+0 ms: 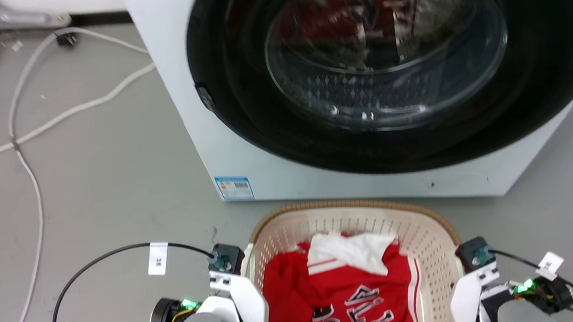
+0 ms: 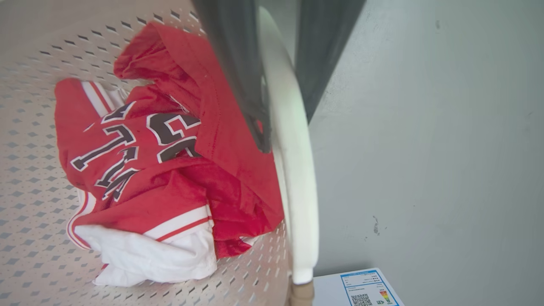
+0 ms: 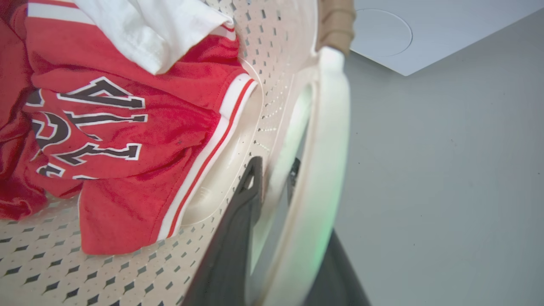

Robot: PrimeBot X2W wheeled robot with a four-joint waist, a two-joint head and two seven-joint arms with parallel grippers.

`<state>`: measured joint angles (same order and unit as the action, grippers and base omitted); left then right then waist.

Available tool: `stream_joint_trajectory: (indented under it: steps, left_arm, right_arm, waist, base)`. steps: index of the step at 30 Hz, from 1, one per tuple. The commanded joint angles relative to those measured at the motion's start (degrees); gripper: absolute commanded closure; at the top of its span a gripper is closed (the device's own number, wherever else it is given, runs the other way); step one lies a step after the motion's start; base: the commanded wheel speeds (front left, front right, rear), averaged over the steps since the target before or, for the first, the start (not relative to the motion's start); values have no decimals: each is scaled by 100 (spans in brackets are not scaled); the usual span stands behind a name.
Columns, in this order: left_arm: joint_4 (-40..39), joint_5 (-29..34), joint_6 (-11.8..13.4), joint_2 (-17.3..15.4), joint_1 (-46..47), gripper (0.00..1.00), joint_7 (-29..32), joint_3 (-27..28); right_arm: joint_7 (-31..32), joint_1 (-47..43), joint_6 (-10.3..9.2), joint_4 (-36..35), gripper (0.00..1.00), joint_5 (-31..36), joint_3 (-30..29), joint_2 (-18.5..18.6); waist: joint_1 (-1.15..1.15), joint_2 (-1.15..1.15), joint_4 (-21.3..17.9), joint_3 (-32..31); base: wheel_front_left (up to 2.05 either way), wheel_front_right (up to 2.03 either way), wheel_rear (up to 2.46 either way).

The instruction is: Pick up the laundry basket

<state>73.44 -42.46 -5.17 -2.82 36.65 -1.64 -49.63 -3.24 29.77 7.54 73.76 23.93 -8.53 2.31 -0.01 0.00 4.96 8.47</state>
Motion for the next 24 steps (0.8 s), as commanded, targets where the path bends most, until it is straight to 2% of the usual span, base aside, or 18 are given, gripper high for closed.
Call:
stream_joint_trajectory:
  steps: [1,14,24]
  left_arm:
    - [19,0,-13,-139,-47,100,37,-13]
    - [48,-60,-95,-394,88,100,864,-136]
    - [53,-87,-120,-458,118,100,1177,-227]
  right_arm:
    - [94,-188,-10,9,100,-107,207,106]
    - [856,-197,-8,15,100,-1597,1704,117]
    - [1275,-167,-7,21,100,-2280,2363,119]
  waist:
    - [1,0,108,-254]
    - [1,0,86,-887]
    - [1,0,45,-1087]
  base:
    - [0,0,0]
    - [0,0,0]
    - [0,0,0]
